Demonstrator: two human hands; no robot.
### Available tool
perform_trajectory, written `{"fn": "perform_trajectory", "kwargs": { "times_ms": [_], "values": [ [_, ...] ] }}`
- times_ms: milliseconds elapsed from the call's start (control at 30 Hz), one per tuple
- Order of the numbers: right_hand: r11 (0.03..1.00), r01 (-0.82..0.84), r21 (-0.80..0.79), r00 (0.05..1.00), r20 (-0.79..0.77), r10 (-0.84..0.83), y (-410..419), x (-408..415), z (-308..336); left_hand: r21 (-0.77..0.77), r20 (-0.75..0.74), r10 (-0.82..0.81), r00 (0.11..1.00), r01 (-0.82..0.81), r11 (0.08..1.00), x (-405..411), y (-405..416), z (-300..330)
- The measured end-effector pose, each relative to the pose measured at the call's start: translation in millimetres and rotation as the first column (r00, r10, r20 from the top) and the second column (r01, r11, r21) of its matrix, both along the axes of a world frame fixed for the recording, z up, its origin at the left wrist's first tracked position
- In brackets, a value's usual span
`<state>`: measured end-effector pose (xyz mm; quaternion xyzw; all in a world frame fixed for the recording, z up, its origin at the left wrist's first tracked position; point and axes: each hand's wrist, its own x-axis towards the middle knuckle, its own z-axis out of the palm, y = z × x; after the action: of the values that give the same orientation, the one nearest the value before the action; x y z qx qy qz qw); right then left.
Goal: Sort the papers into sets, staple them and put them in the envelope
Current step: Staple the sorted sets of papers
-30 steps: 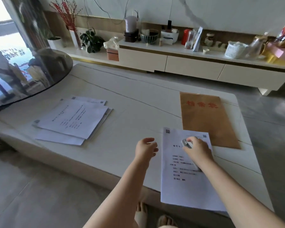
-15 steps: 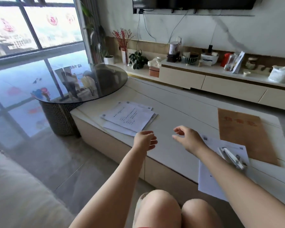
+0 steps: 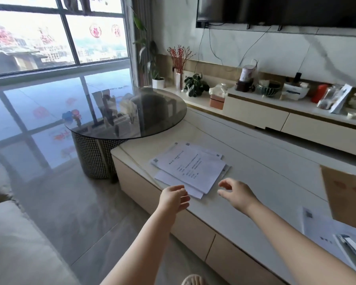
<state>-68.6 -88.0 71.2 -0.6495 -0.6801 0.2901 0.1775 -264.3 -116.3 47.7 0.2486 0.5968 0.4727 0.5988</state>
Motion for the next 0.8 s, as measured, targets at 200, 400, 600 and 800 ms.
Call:
{"fn": "perform_trajectory", "kwargs": {
  "times_ms": [200,400,600,800],
  "values": [
    [1.0,0.027,-0.003,0.998,0.053,-0.027,84.3,14.3,-32.3,0.015,-0.645,-0.216,0.733,0.294,0.956,17.9,75.5,-30.4],
    [0.999,0.05,-0.008,0.994,0.096,-0.049,174.8,32.5,-66.7,-0.012,-0.87,-0.253,0.424,0.494,0.869,34.1,162.6,-63.9],
    [1.0,-0.004,-0.015,0.992,0.129,0.005,236.7,32.8,-99.4,-0.139,-0.962,-0.234,0.14,0.488,0.862,42.4,210.1,-99.1],
    [0.999,-0.004,-0.045,0.955,0.297,0.017,269.8,26.5,-120.1,-0.135,-0.966,-0.214,0.147,0.423,0.896,42.4,215.5,-126.0]
  ]
}}
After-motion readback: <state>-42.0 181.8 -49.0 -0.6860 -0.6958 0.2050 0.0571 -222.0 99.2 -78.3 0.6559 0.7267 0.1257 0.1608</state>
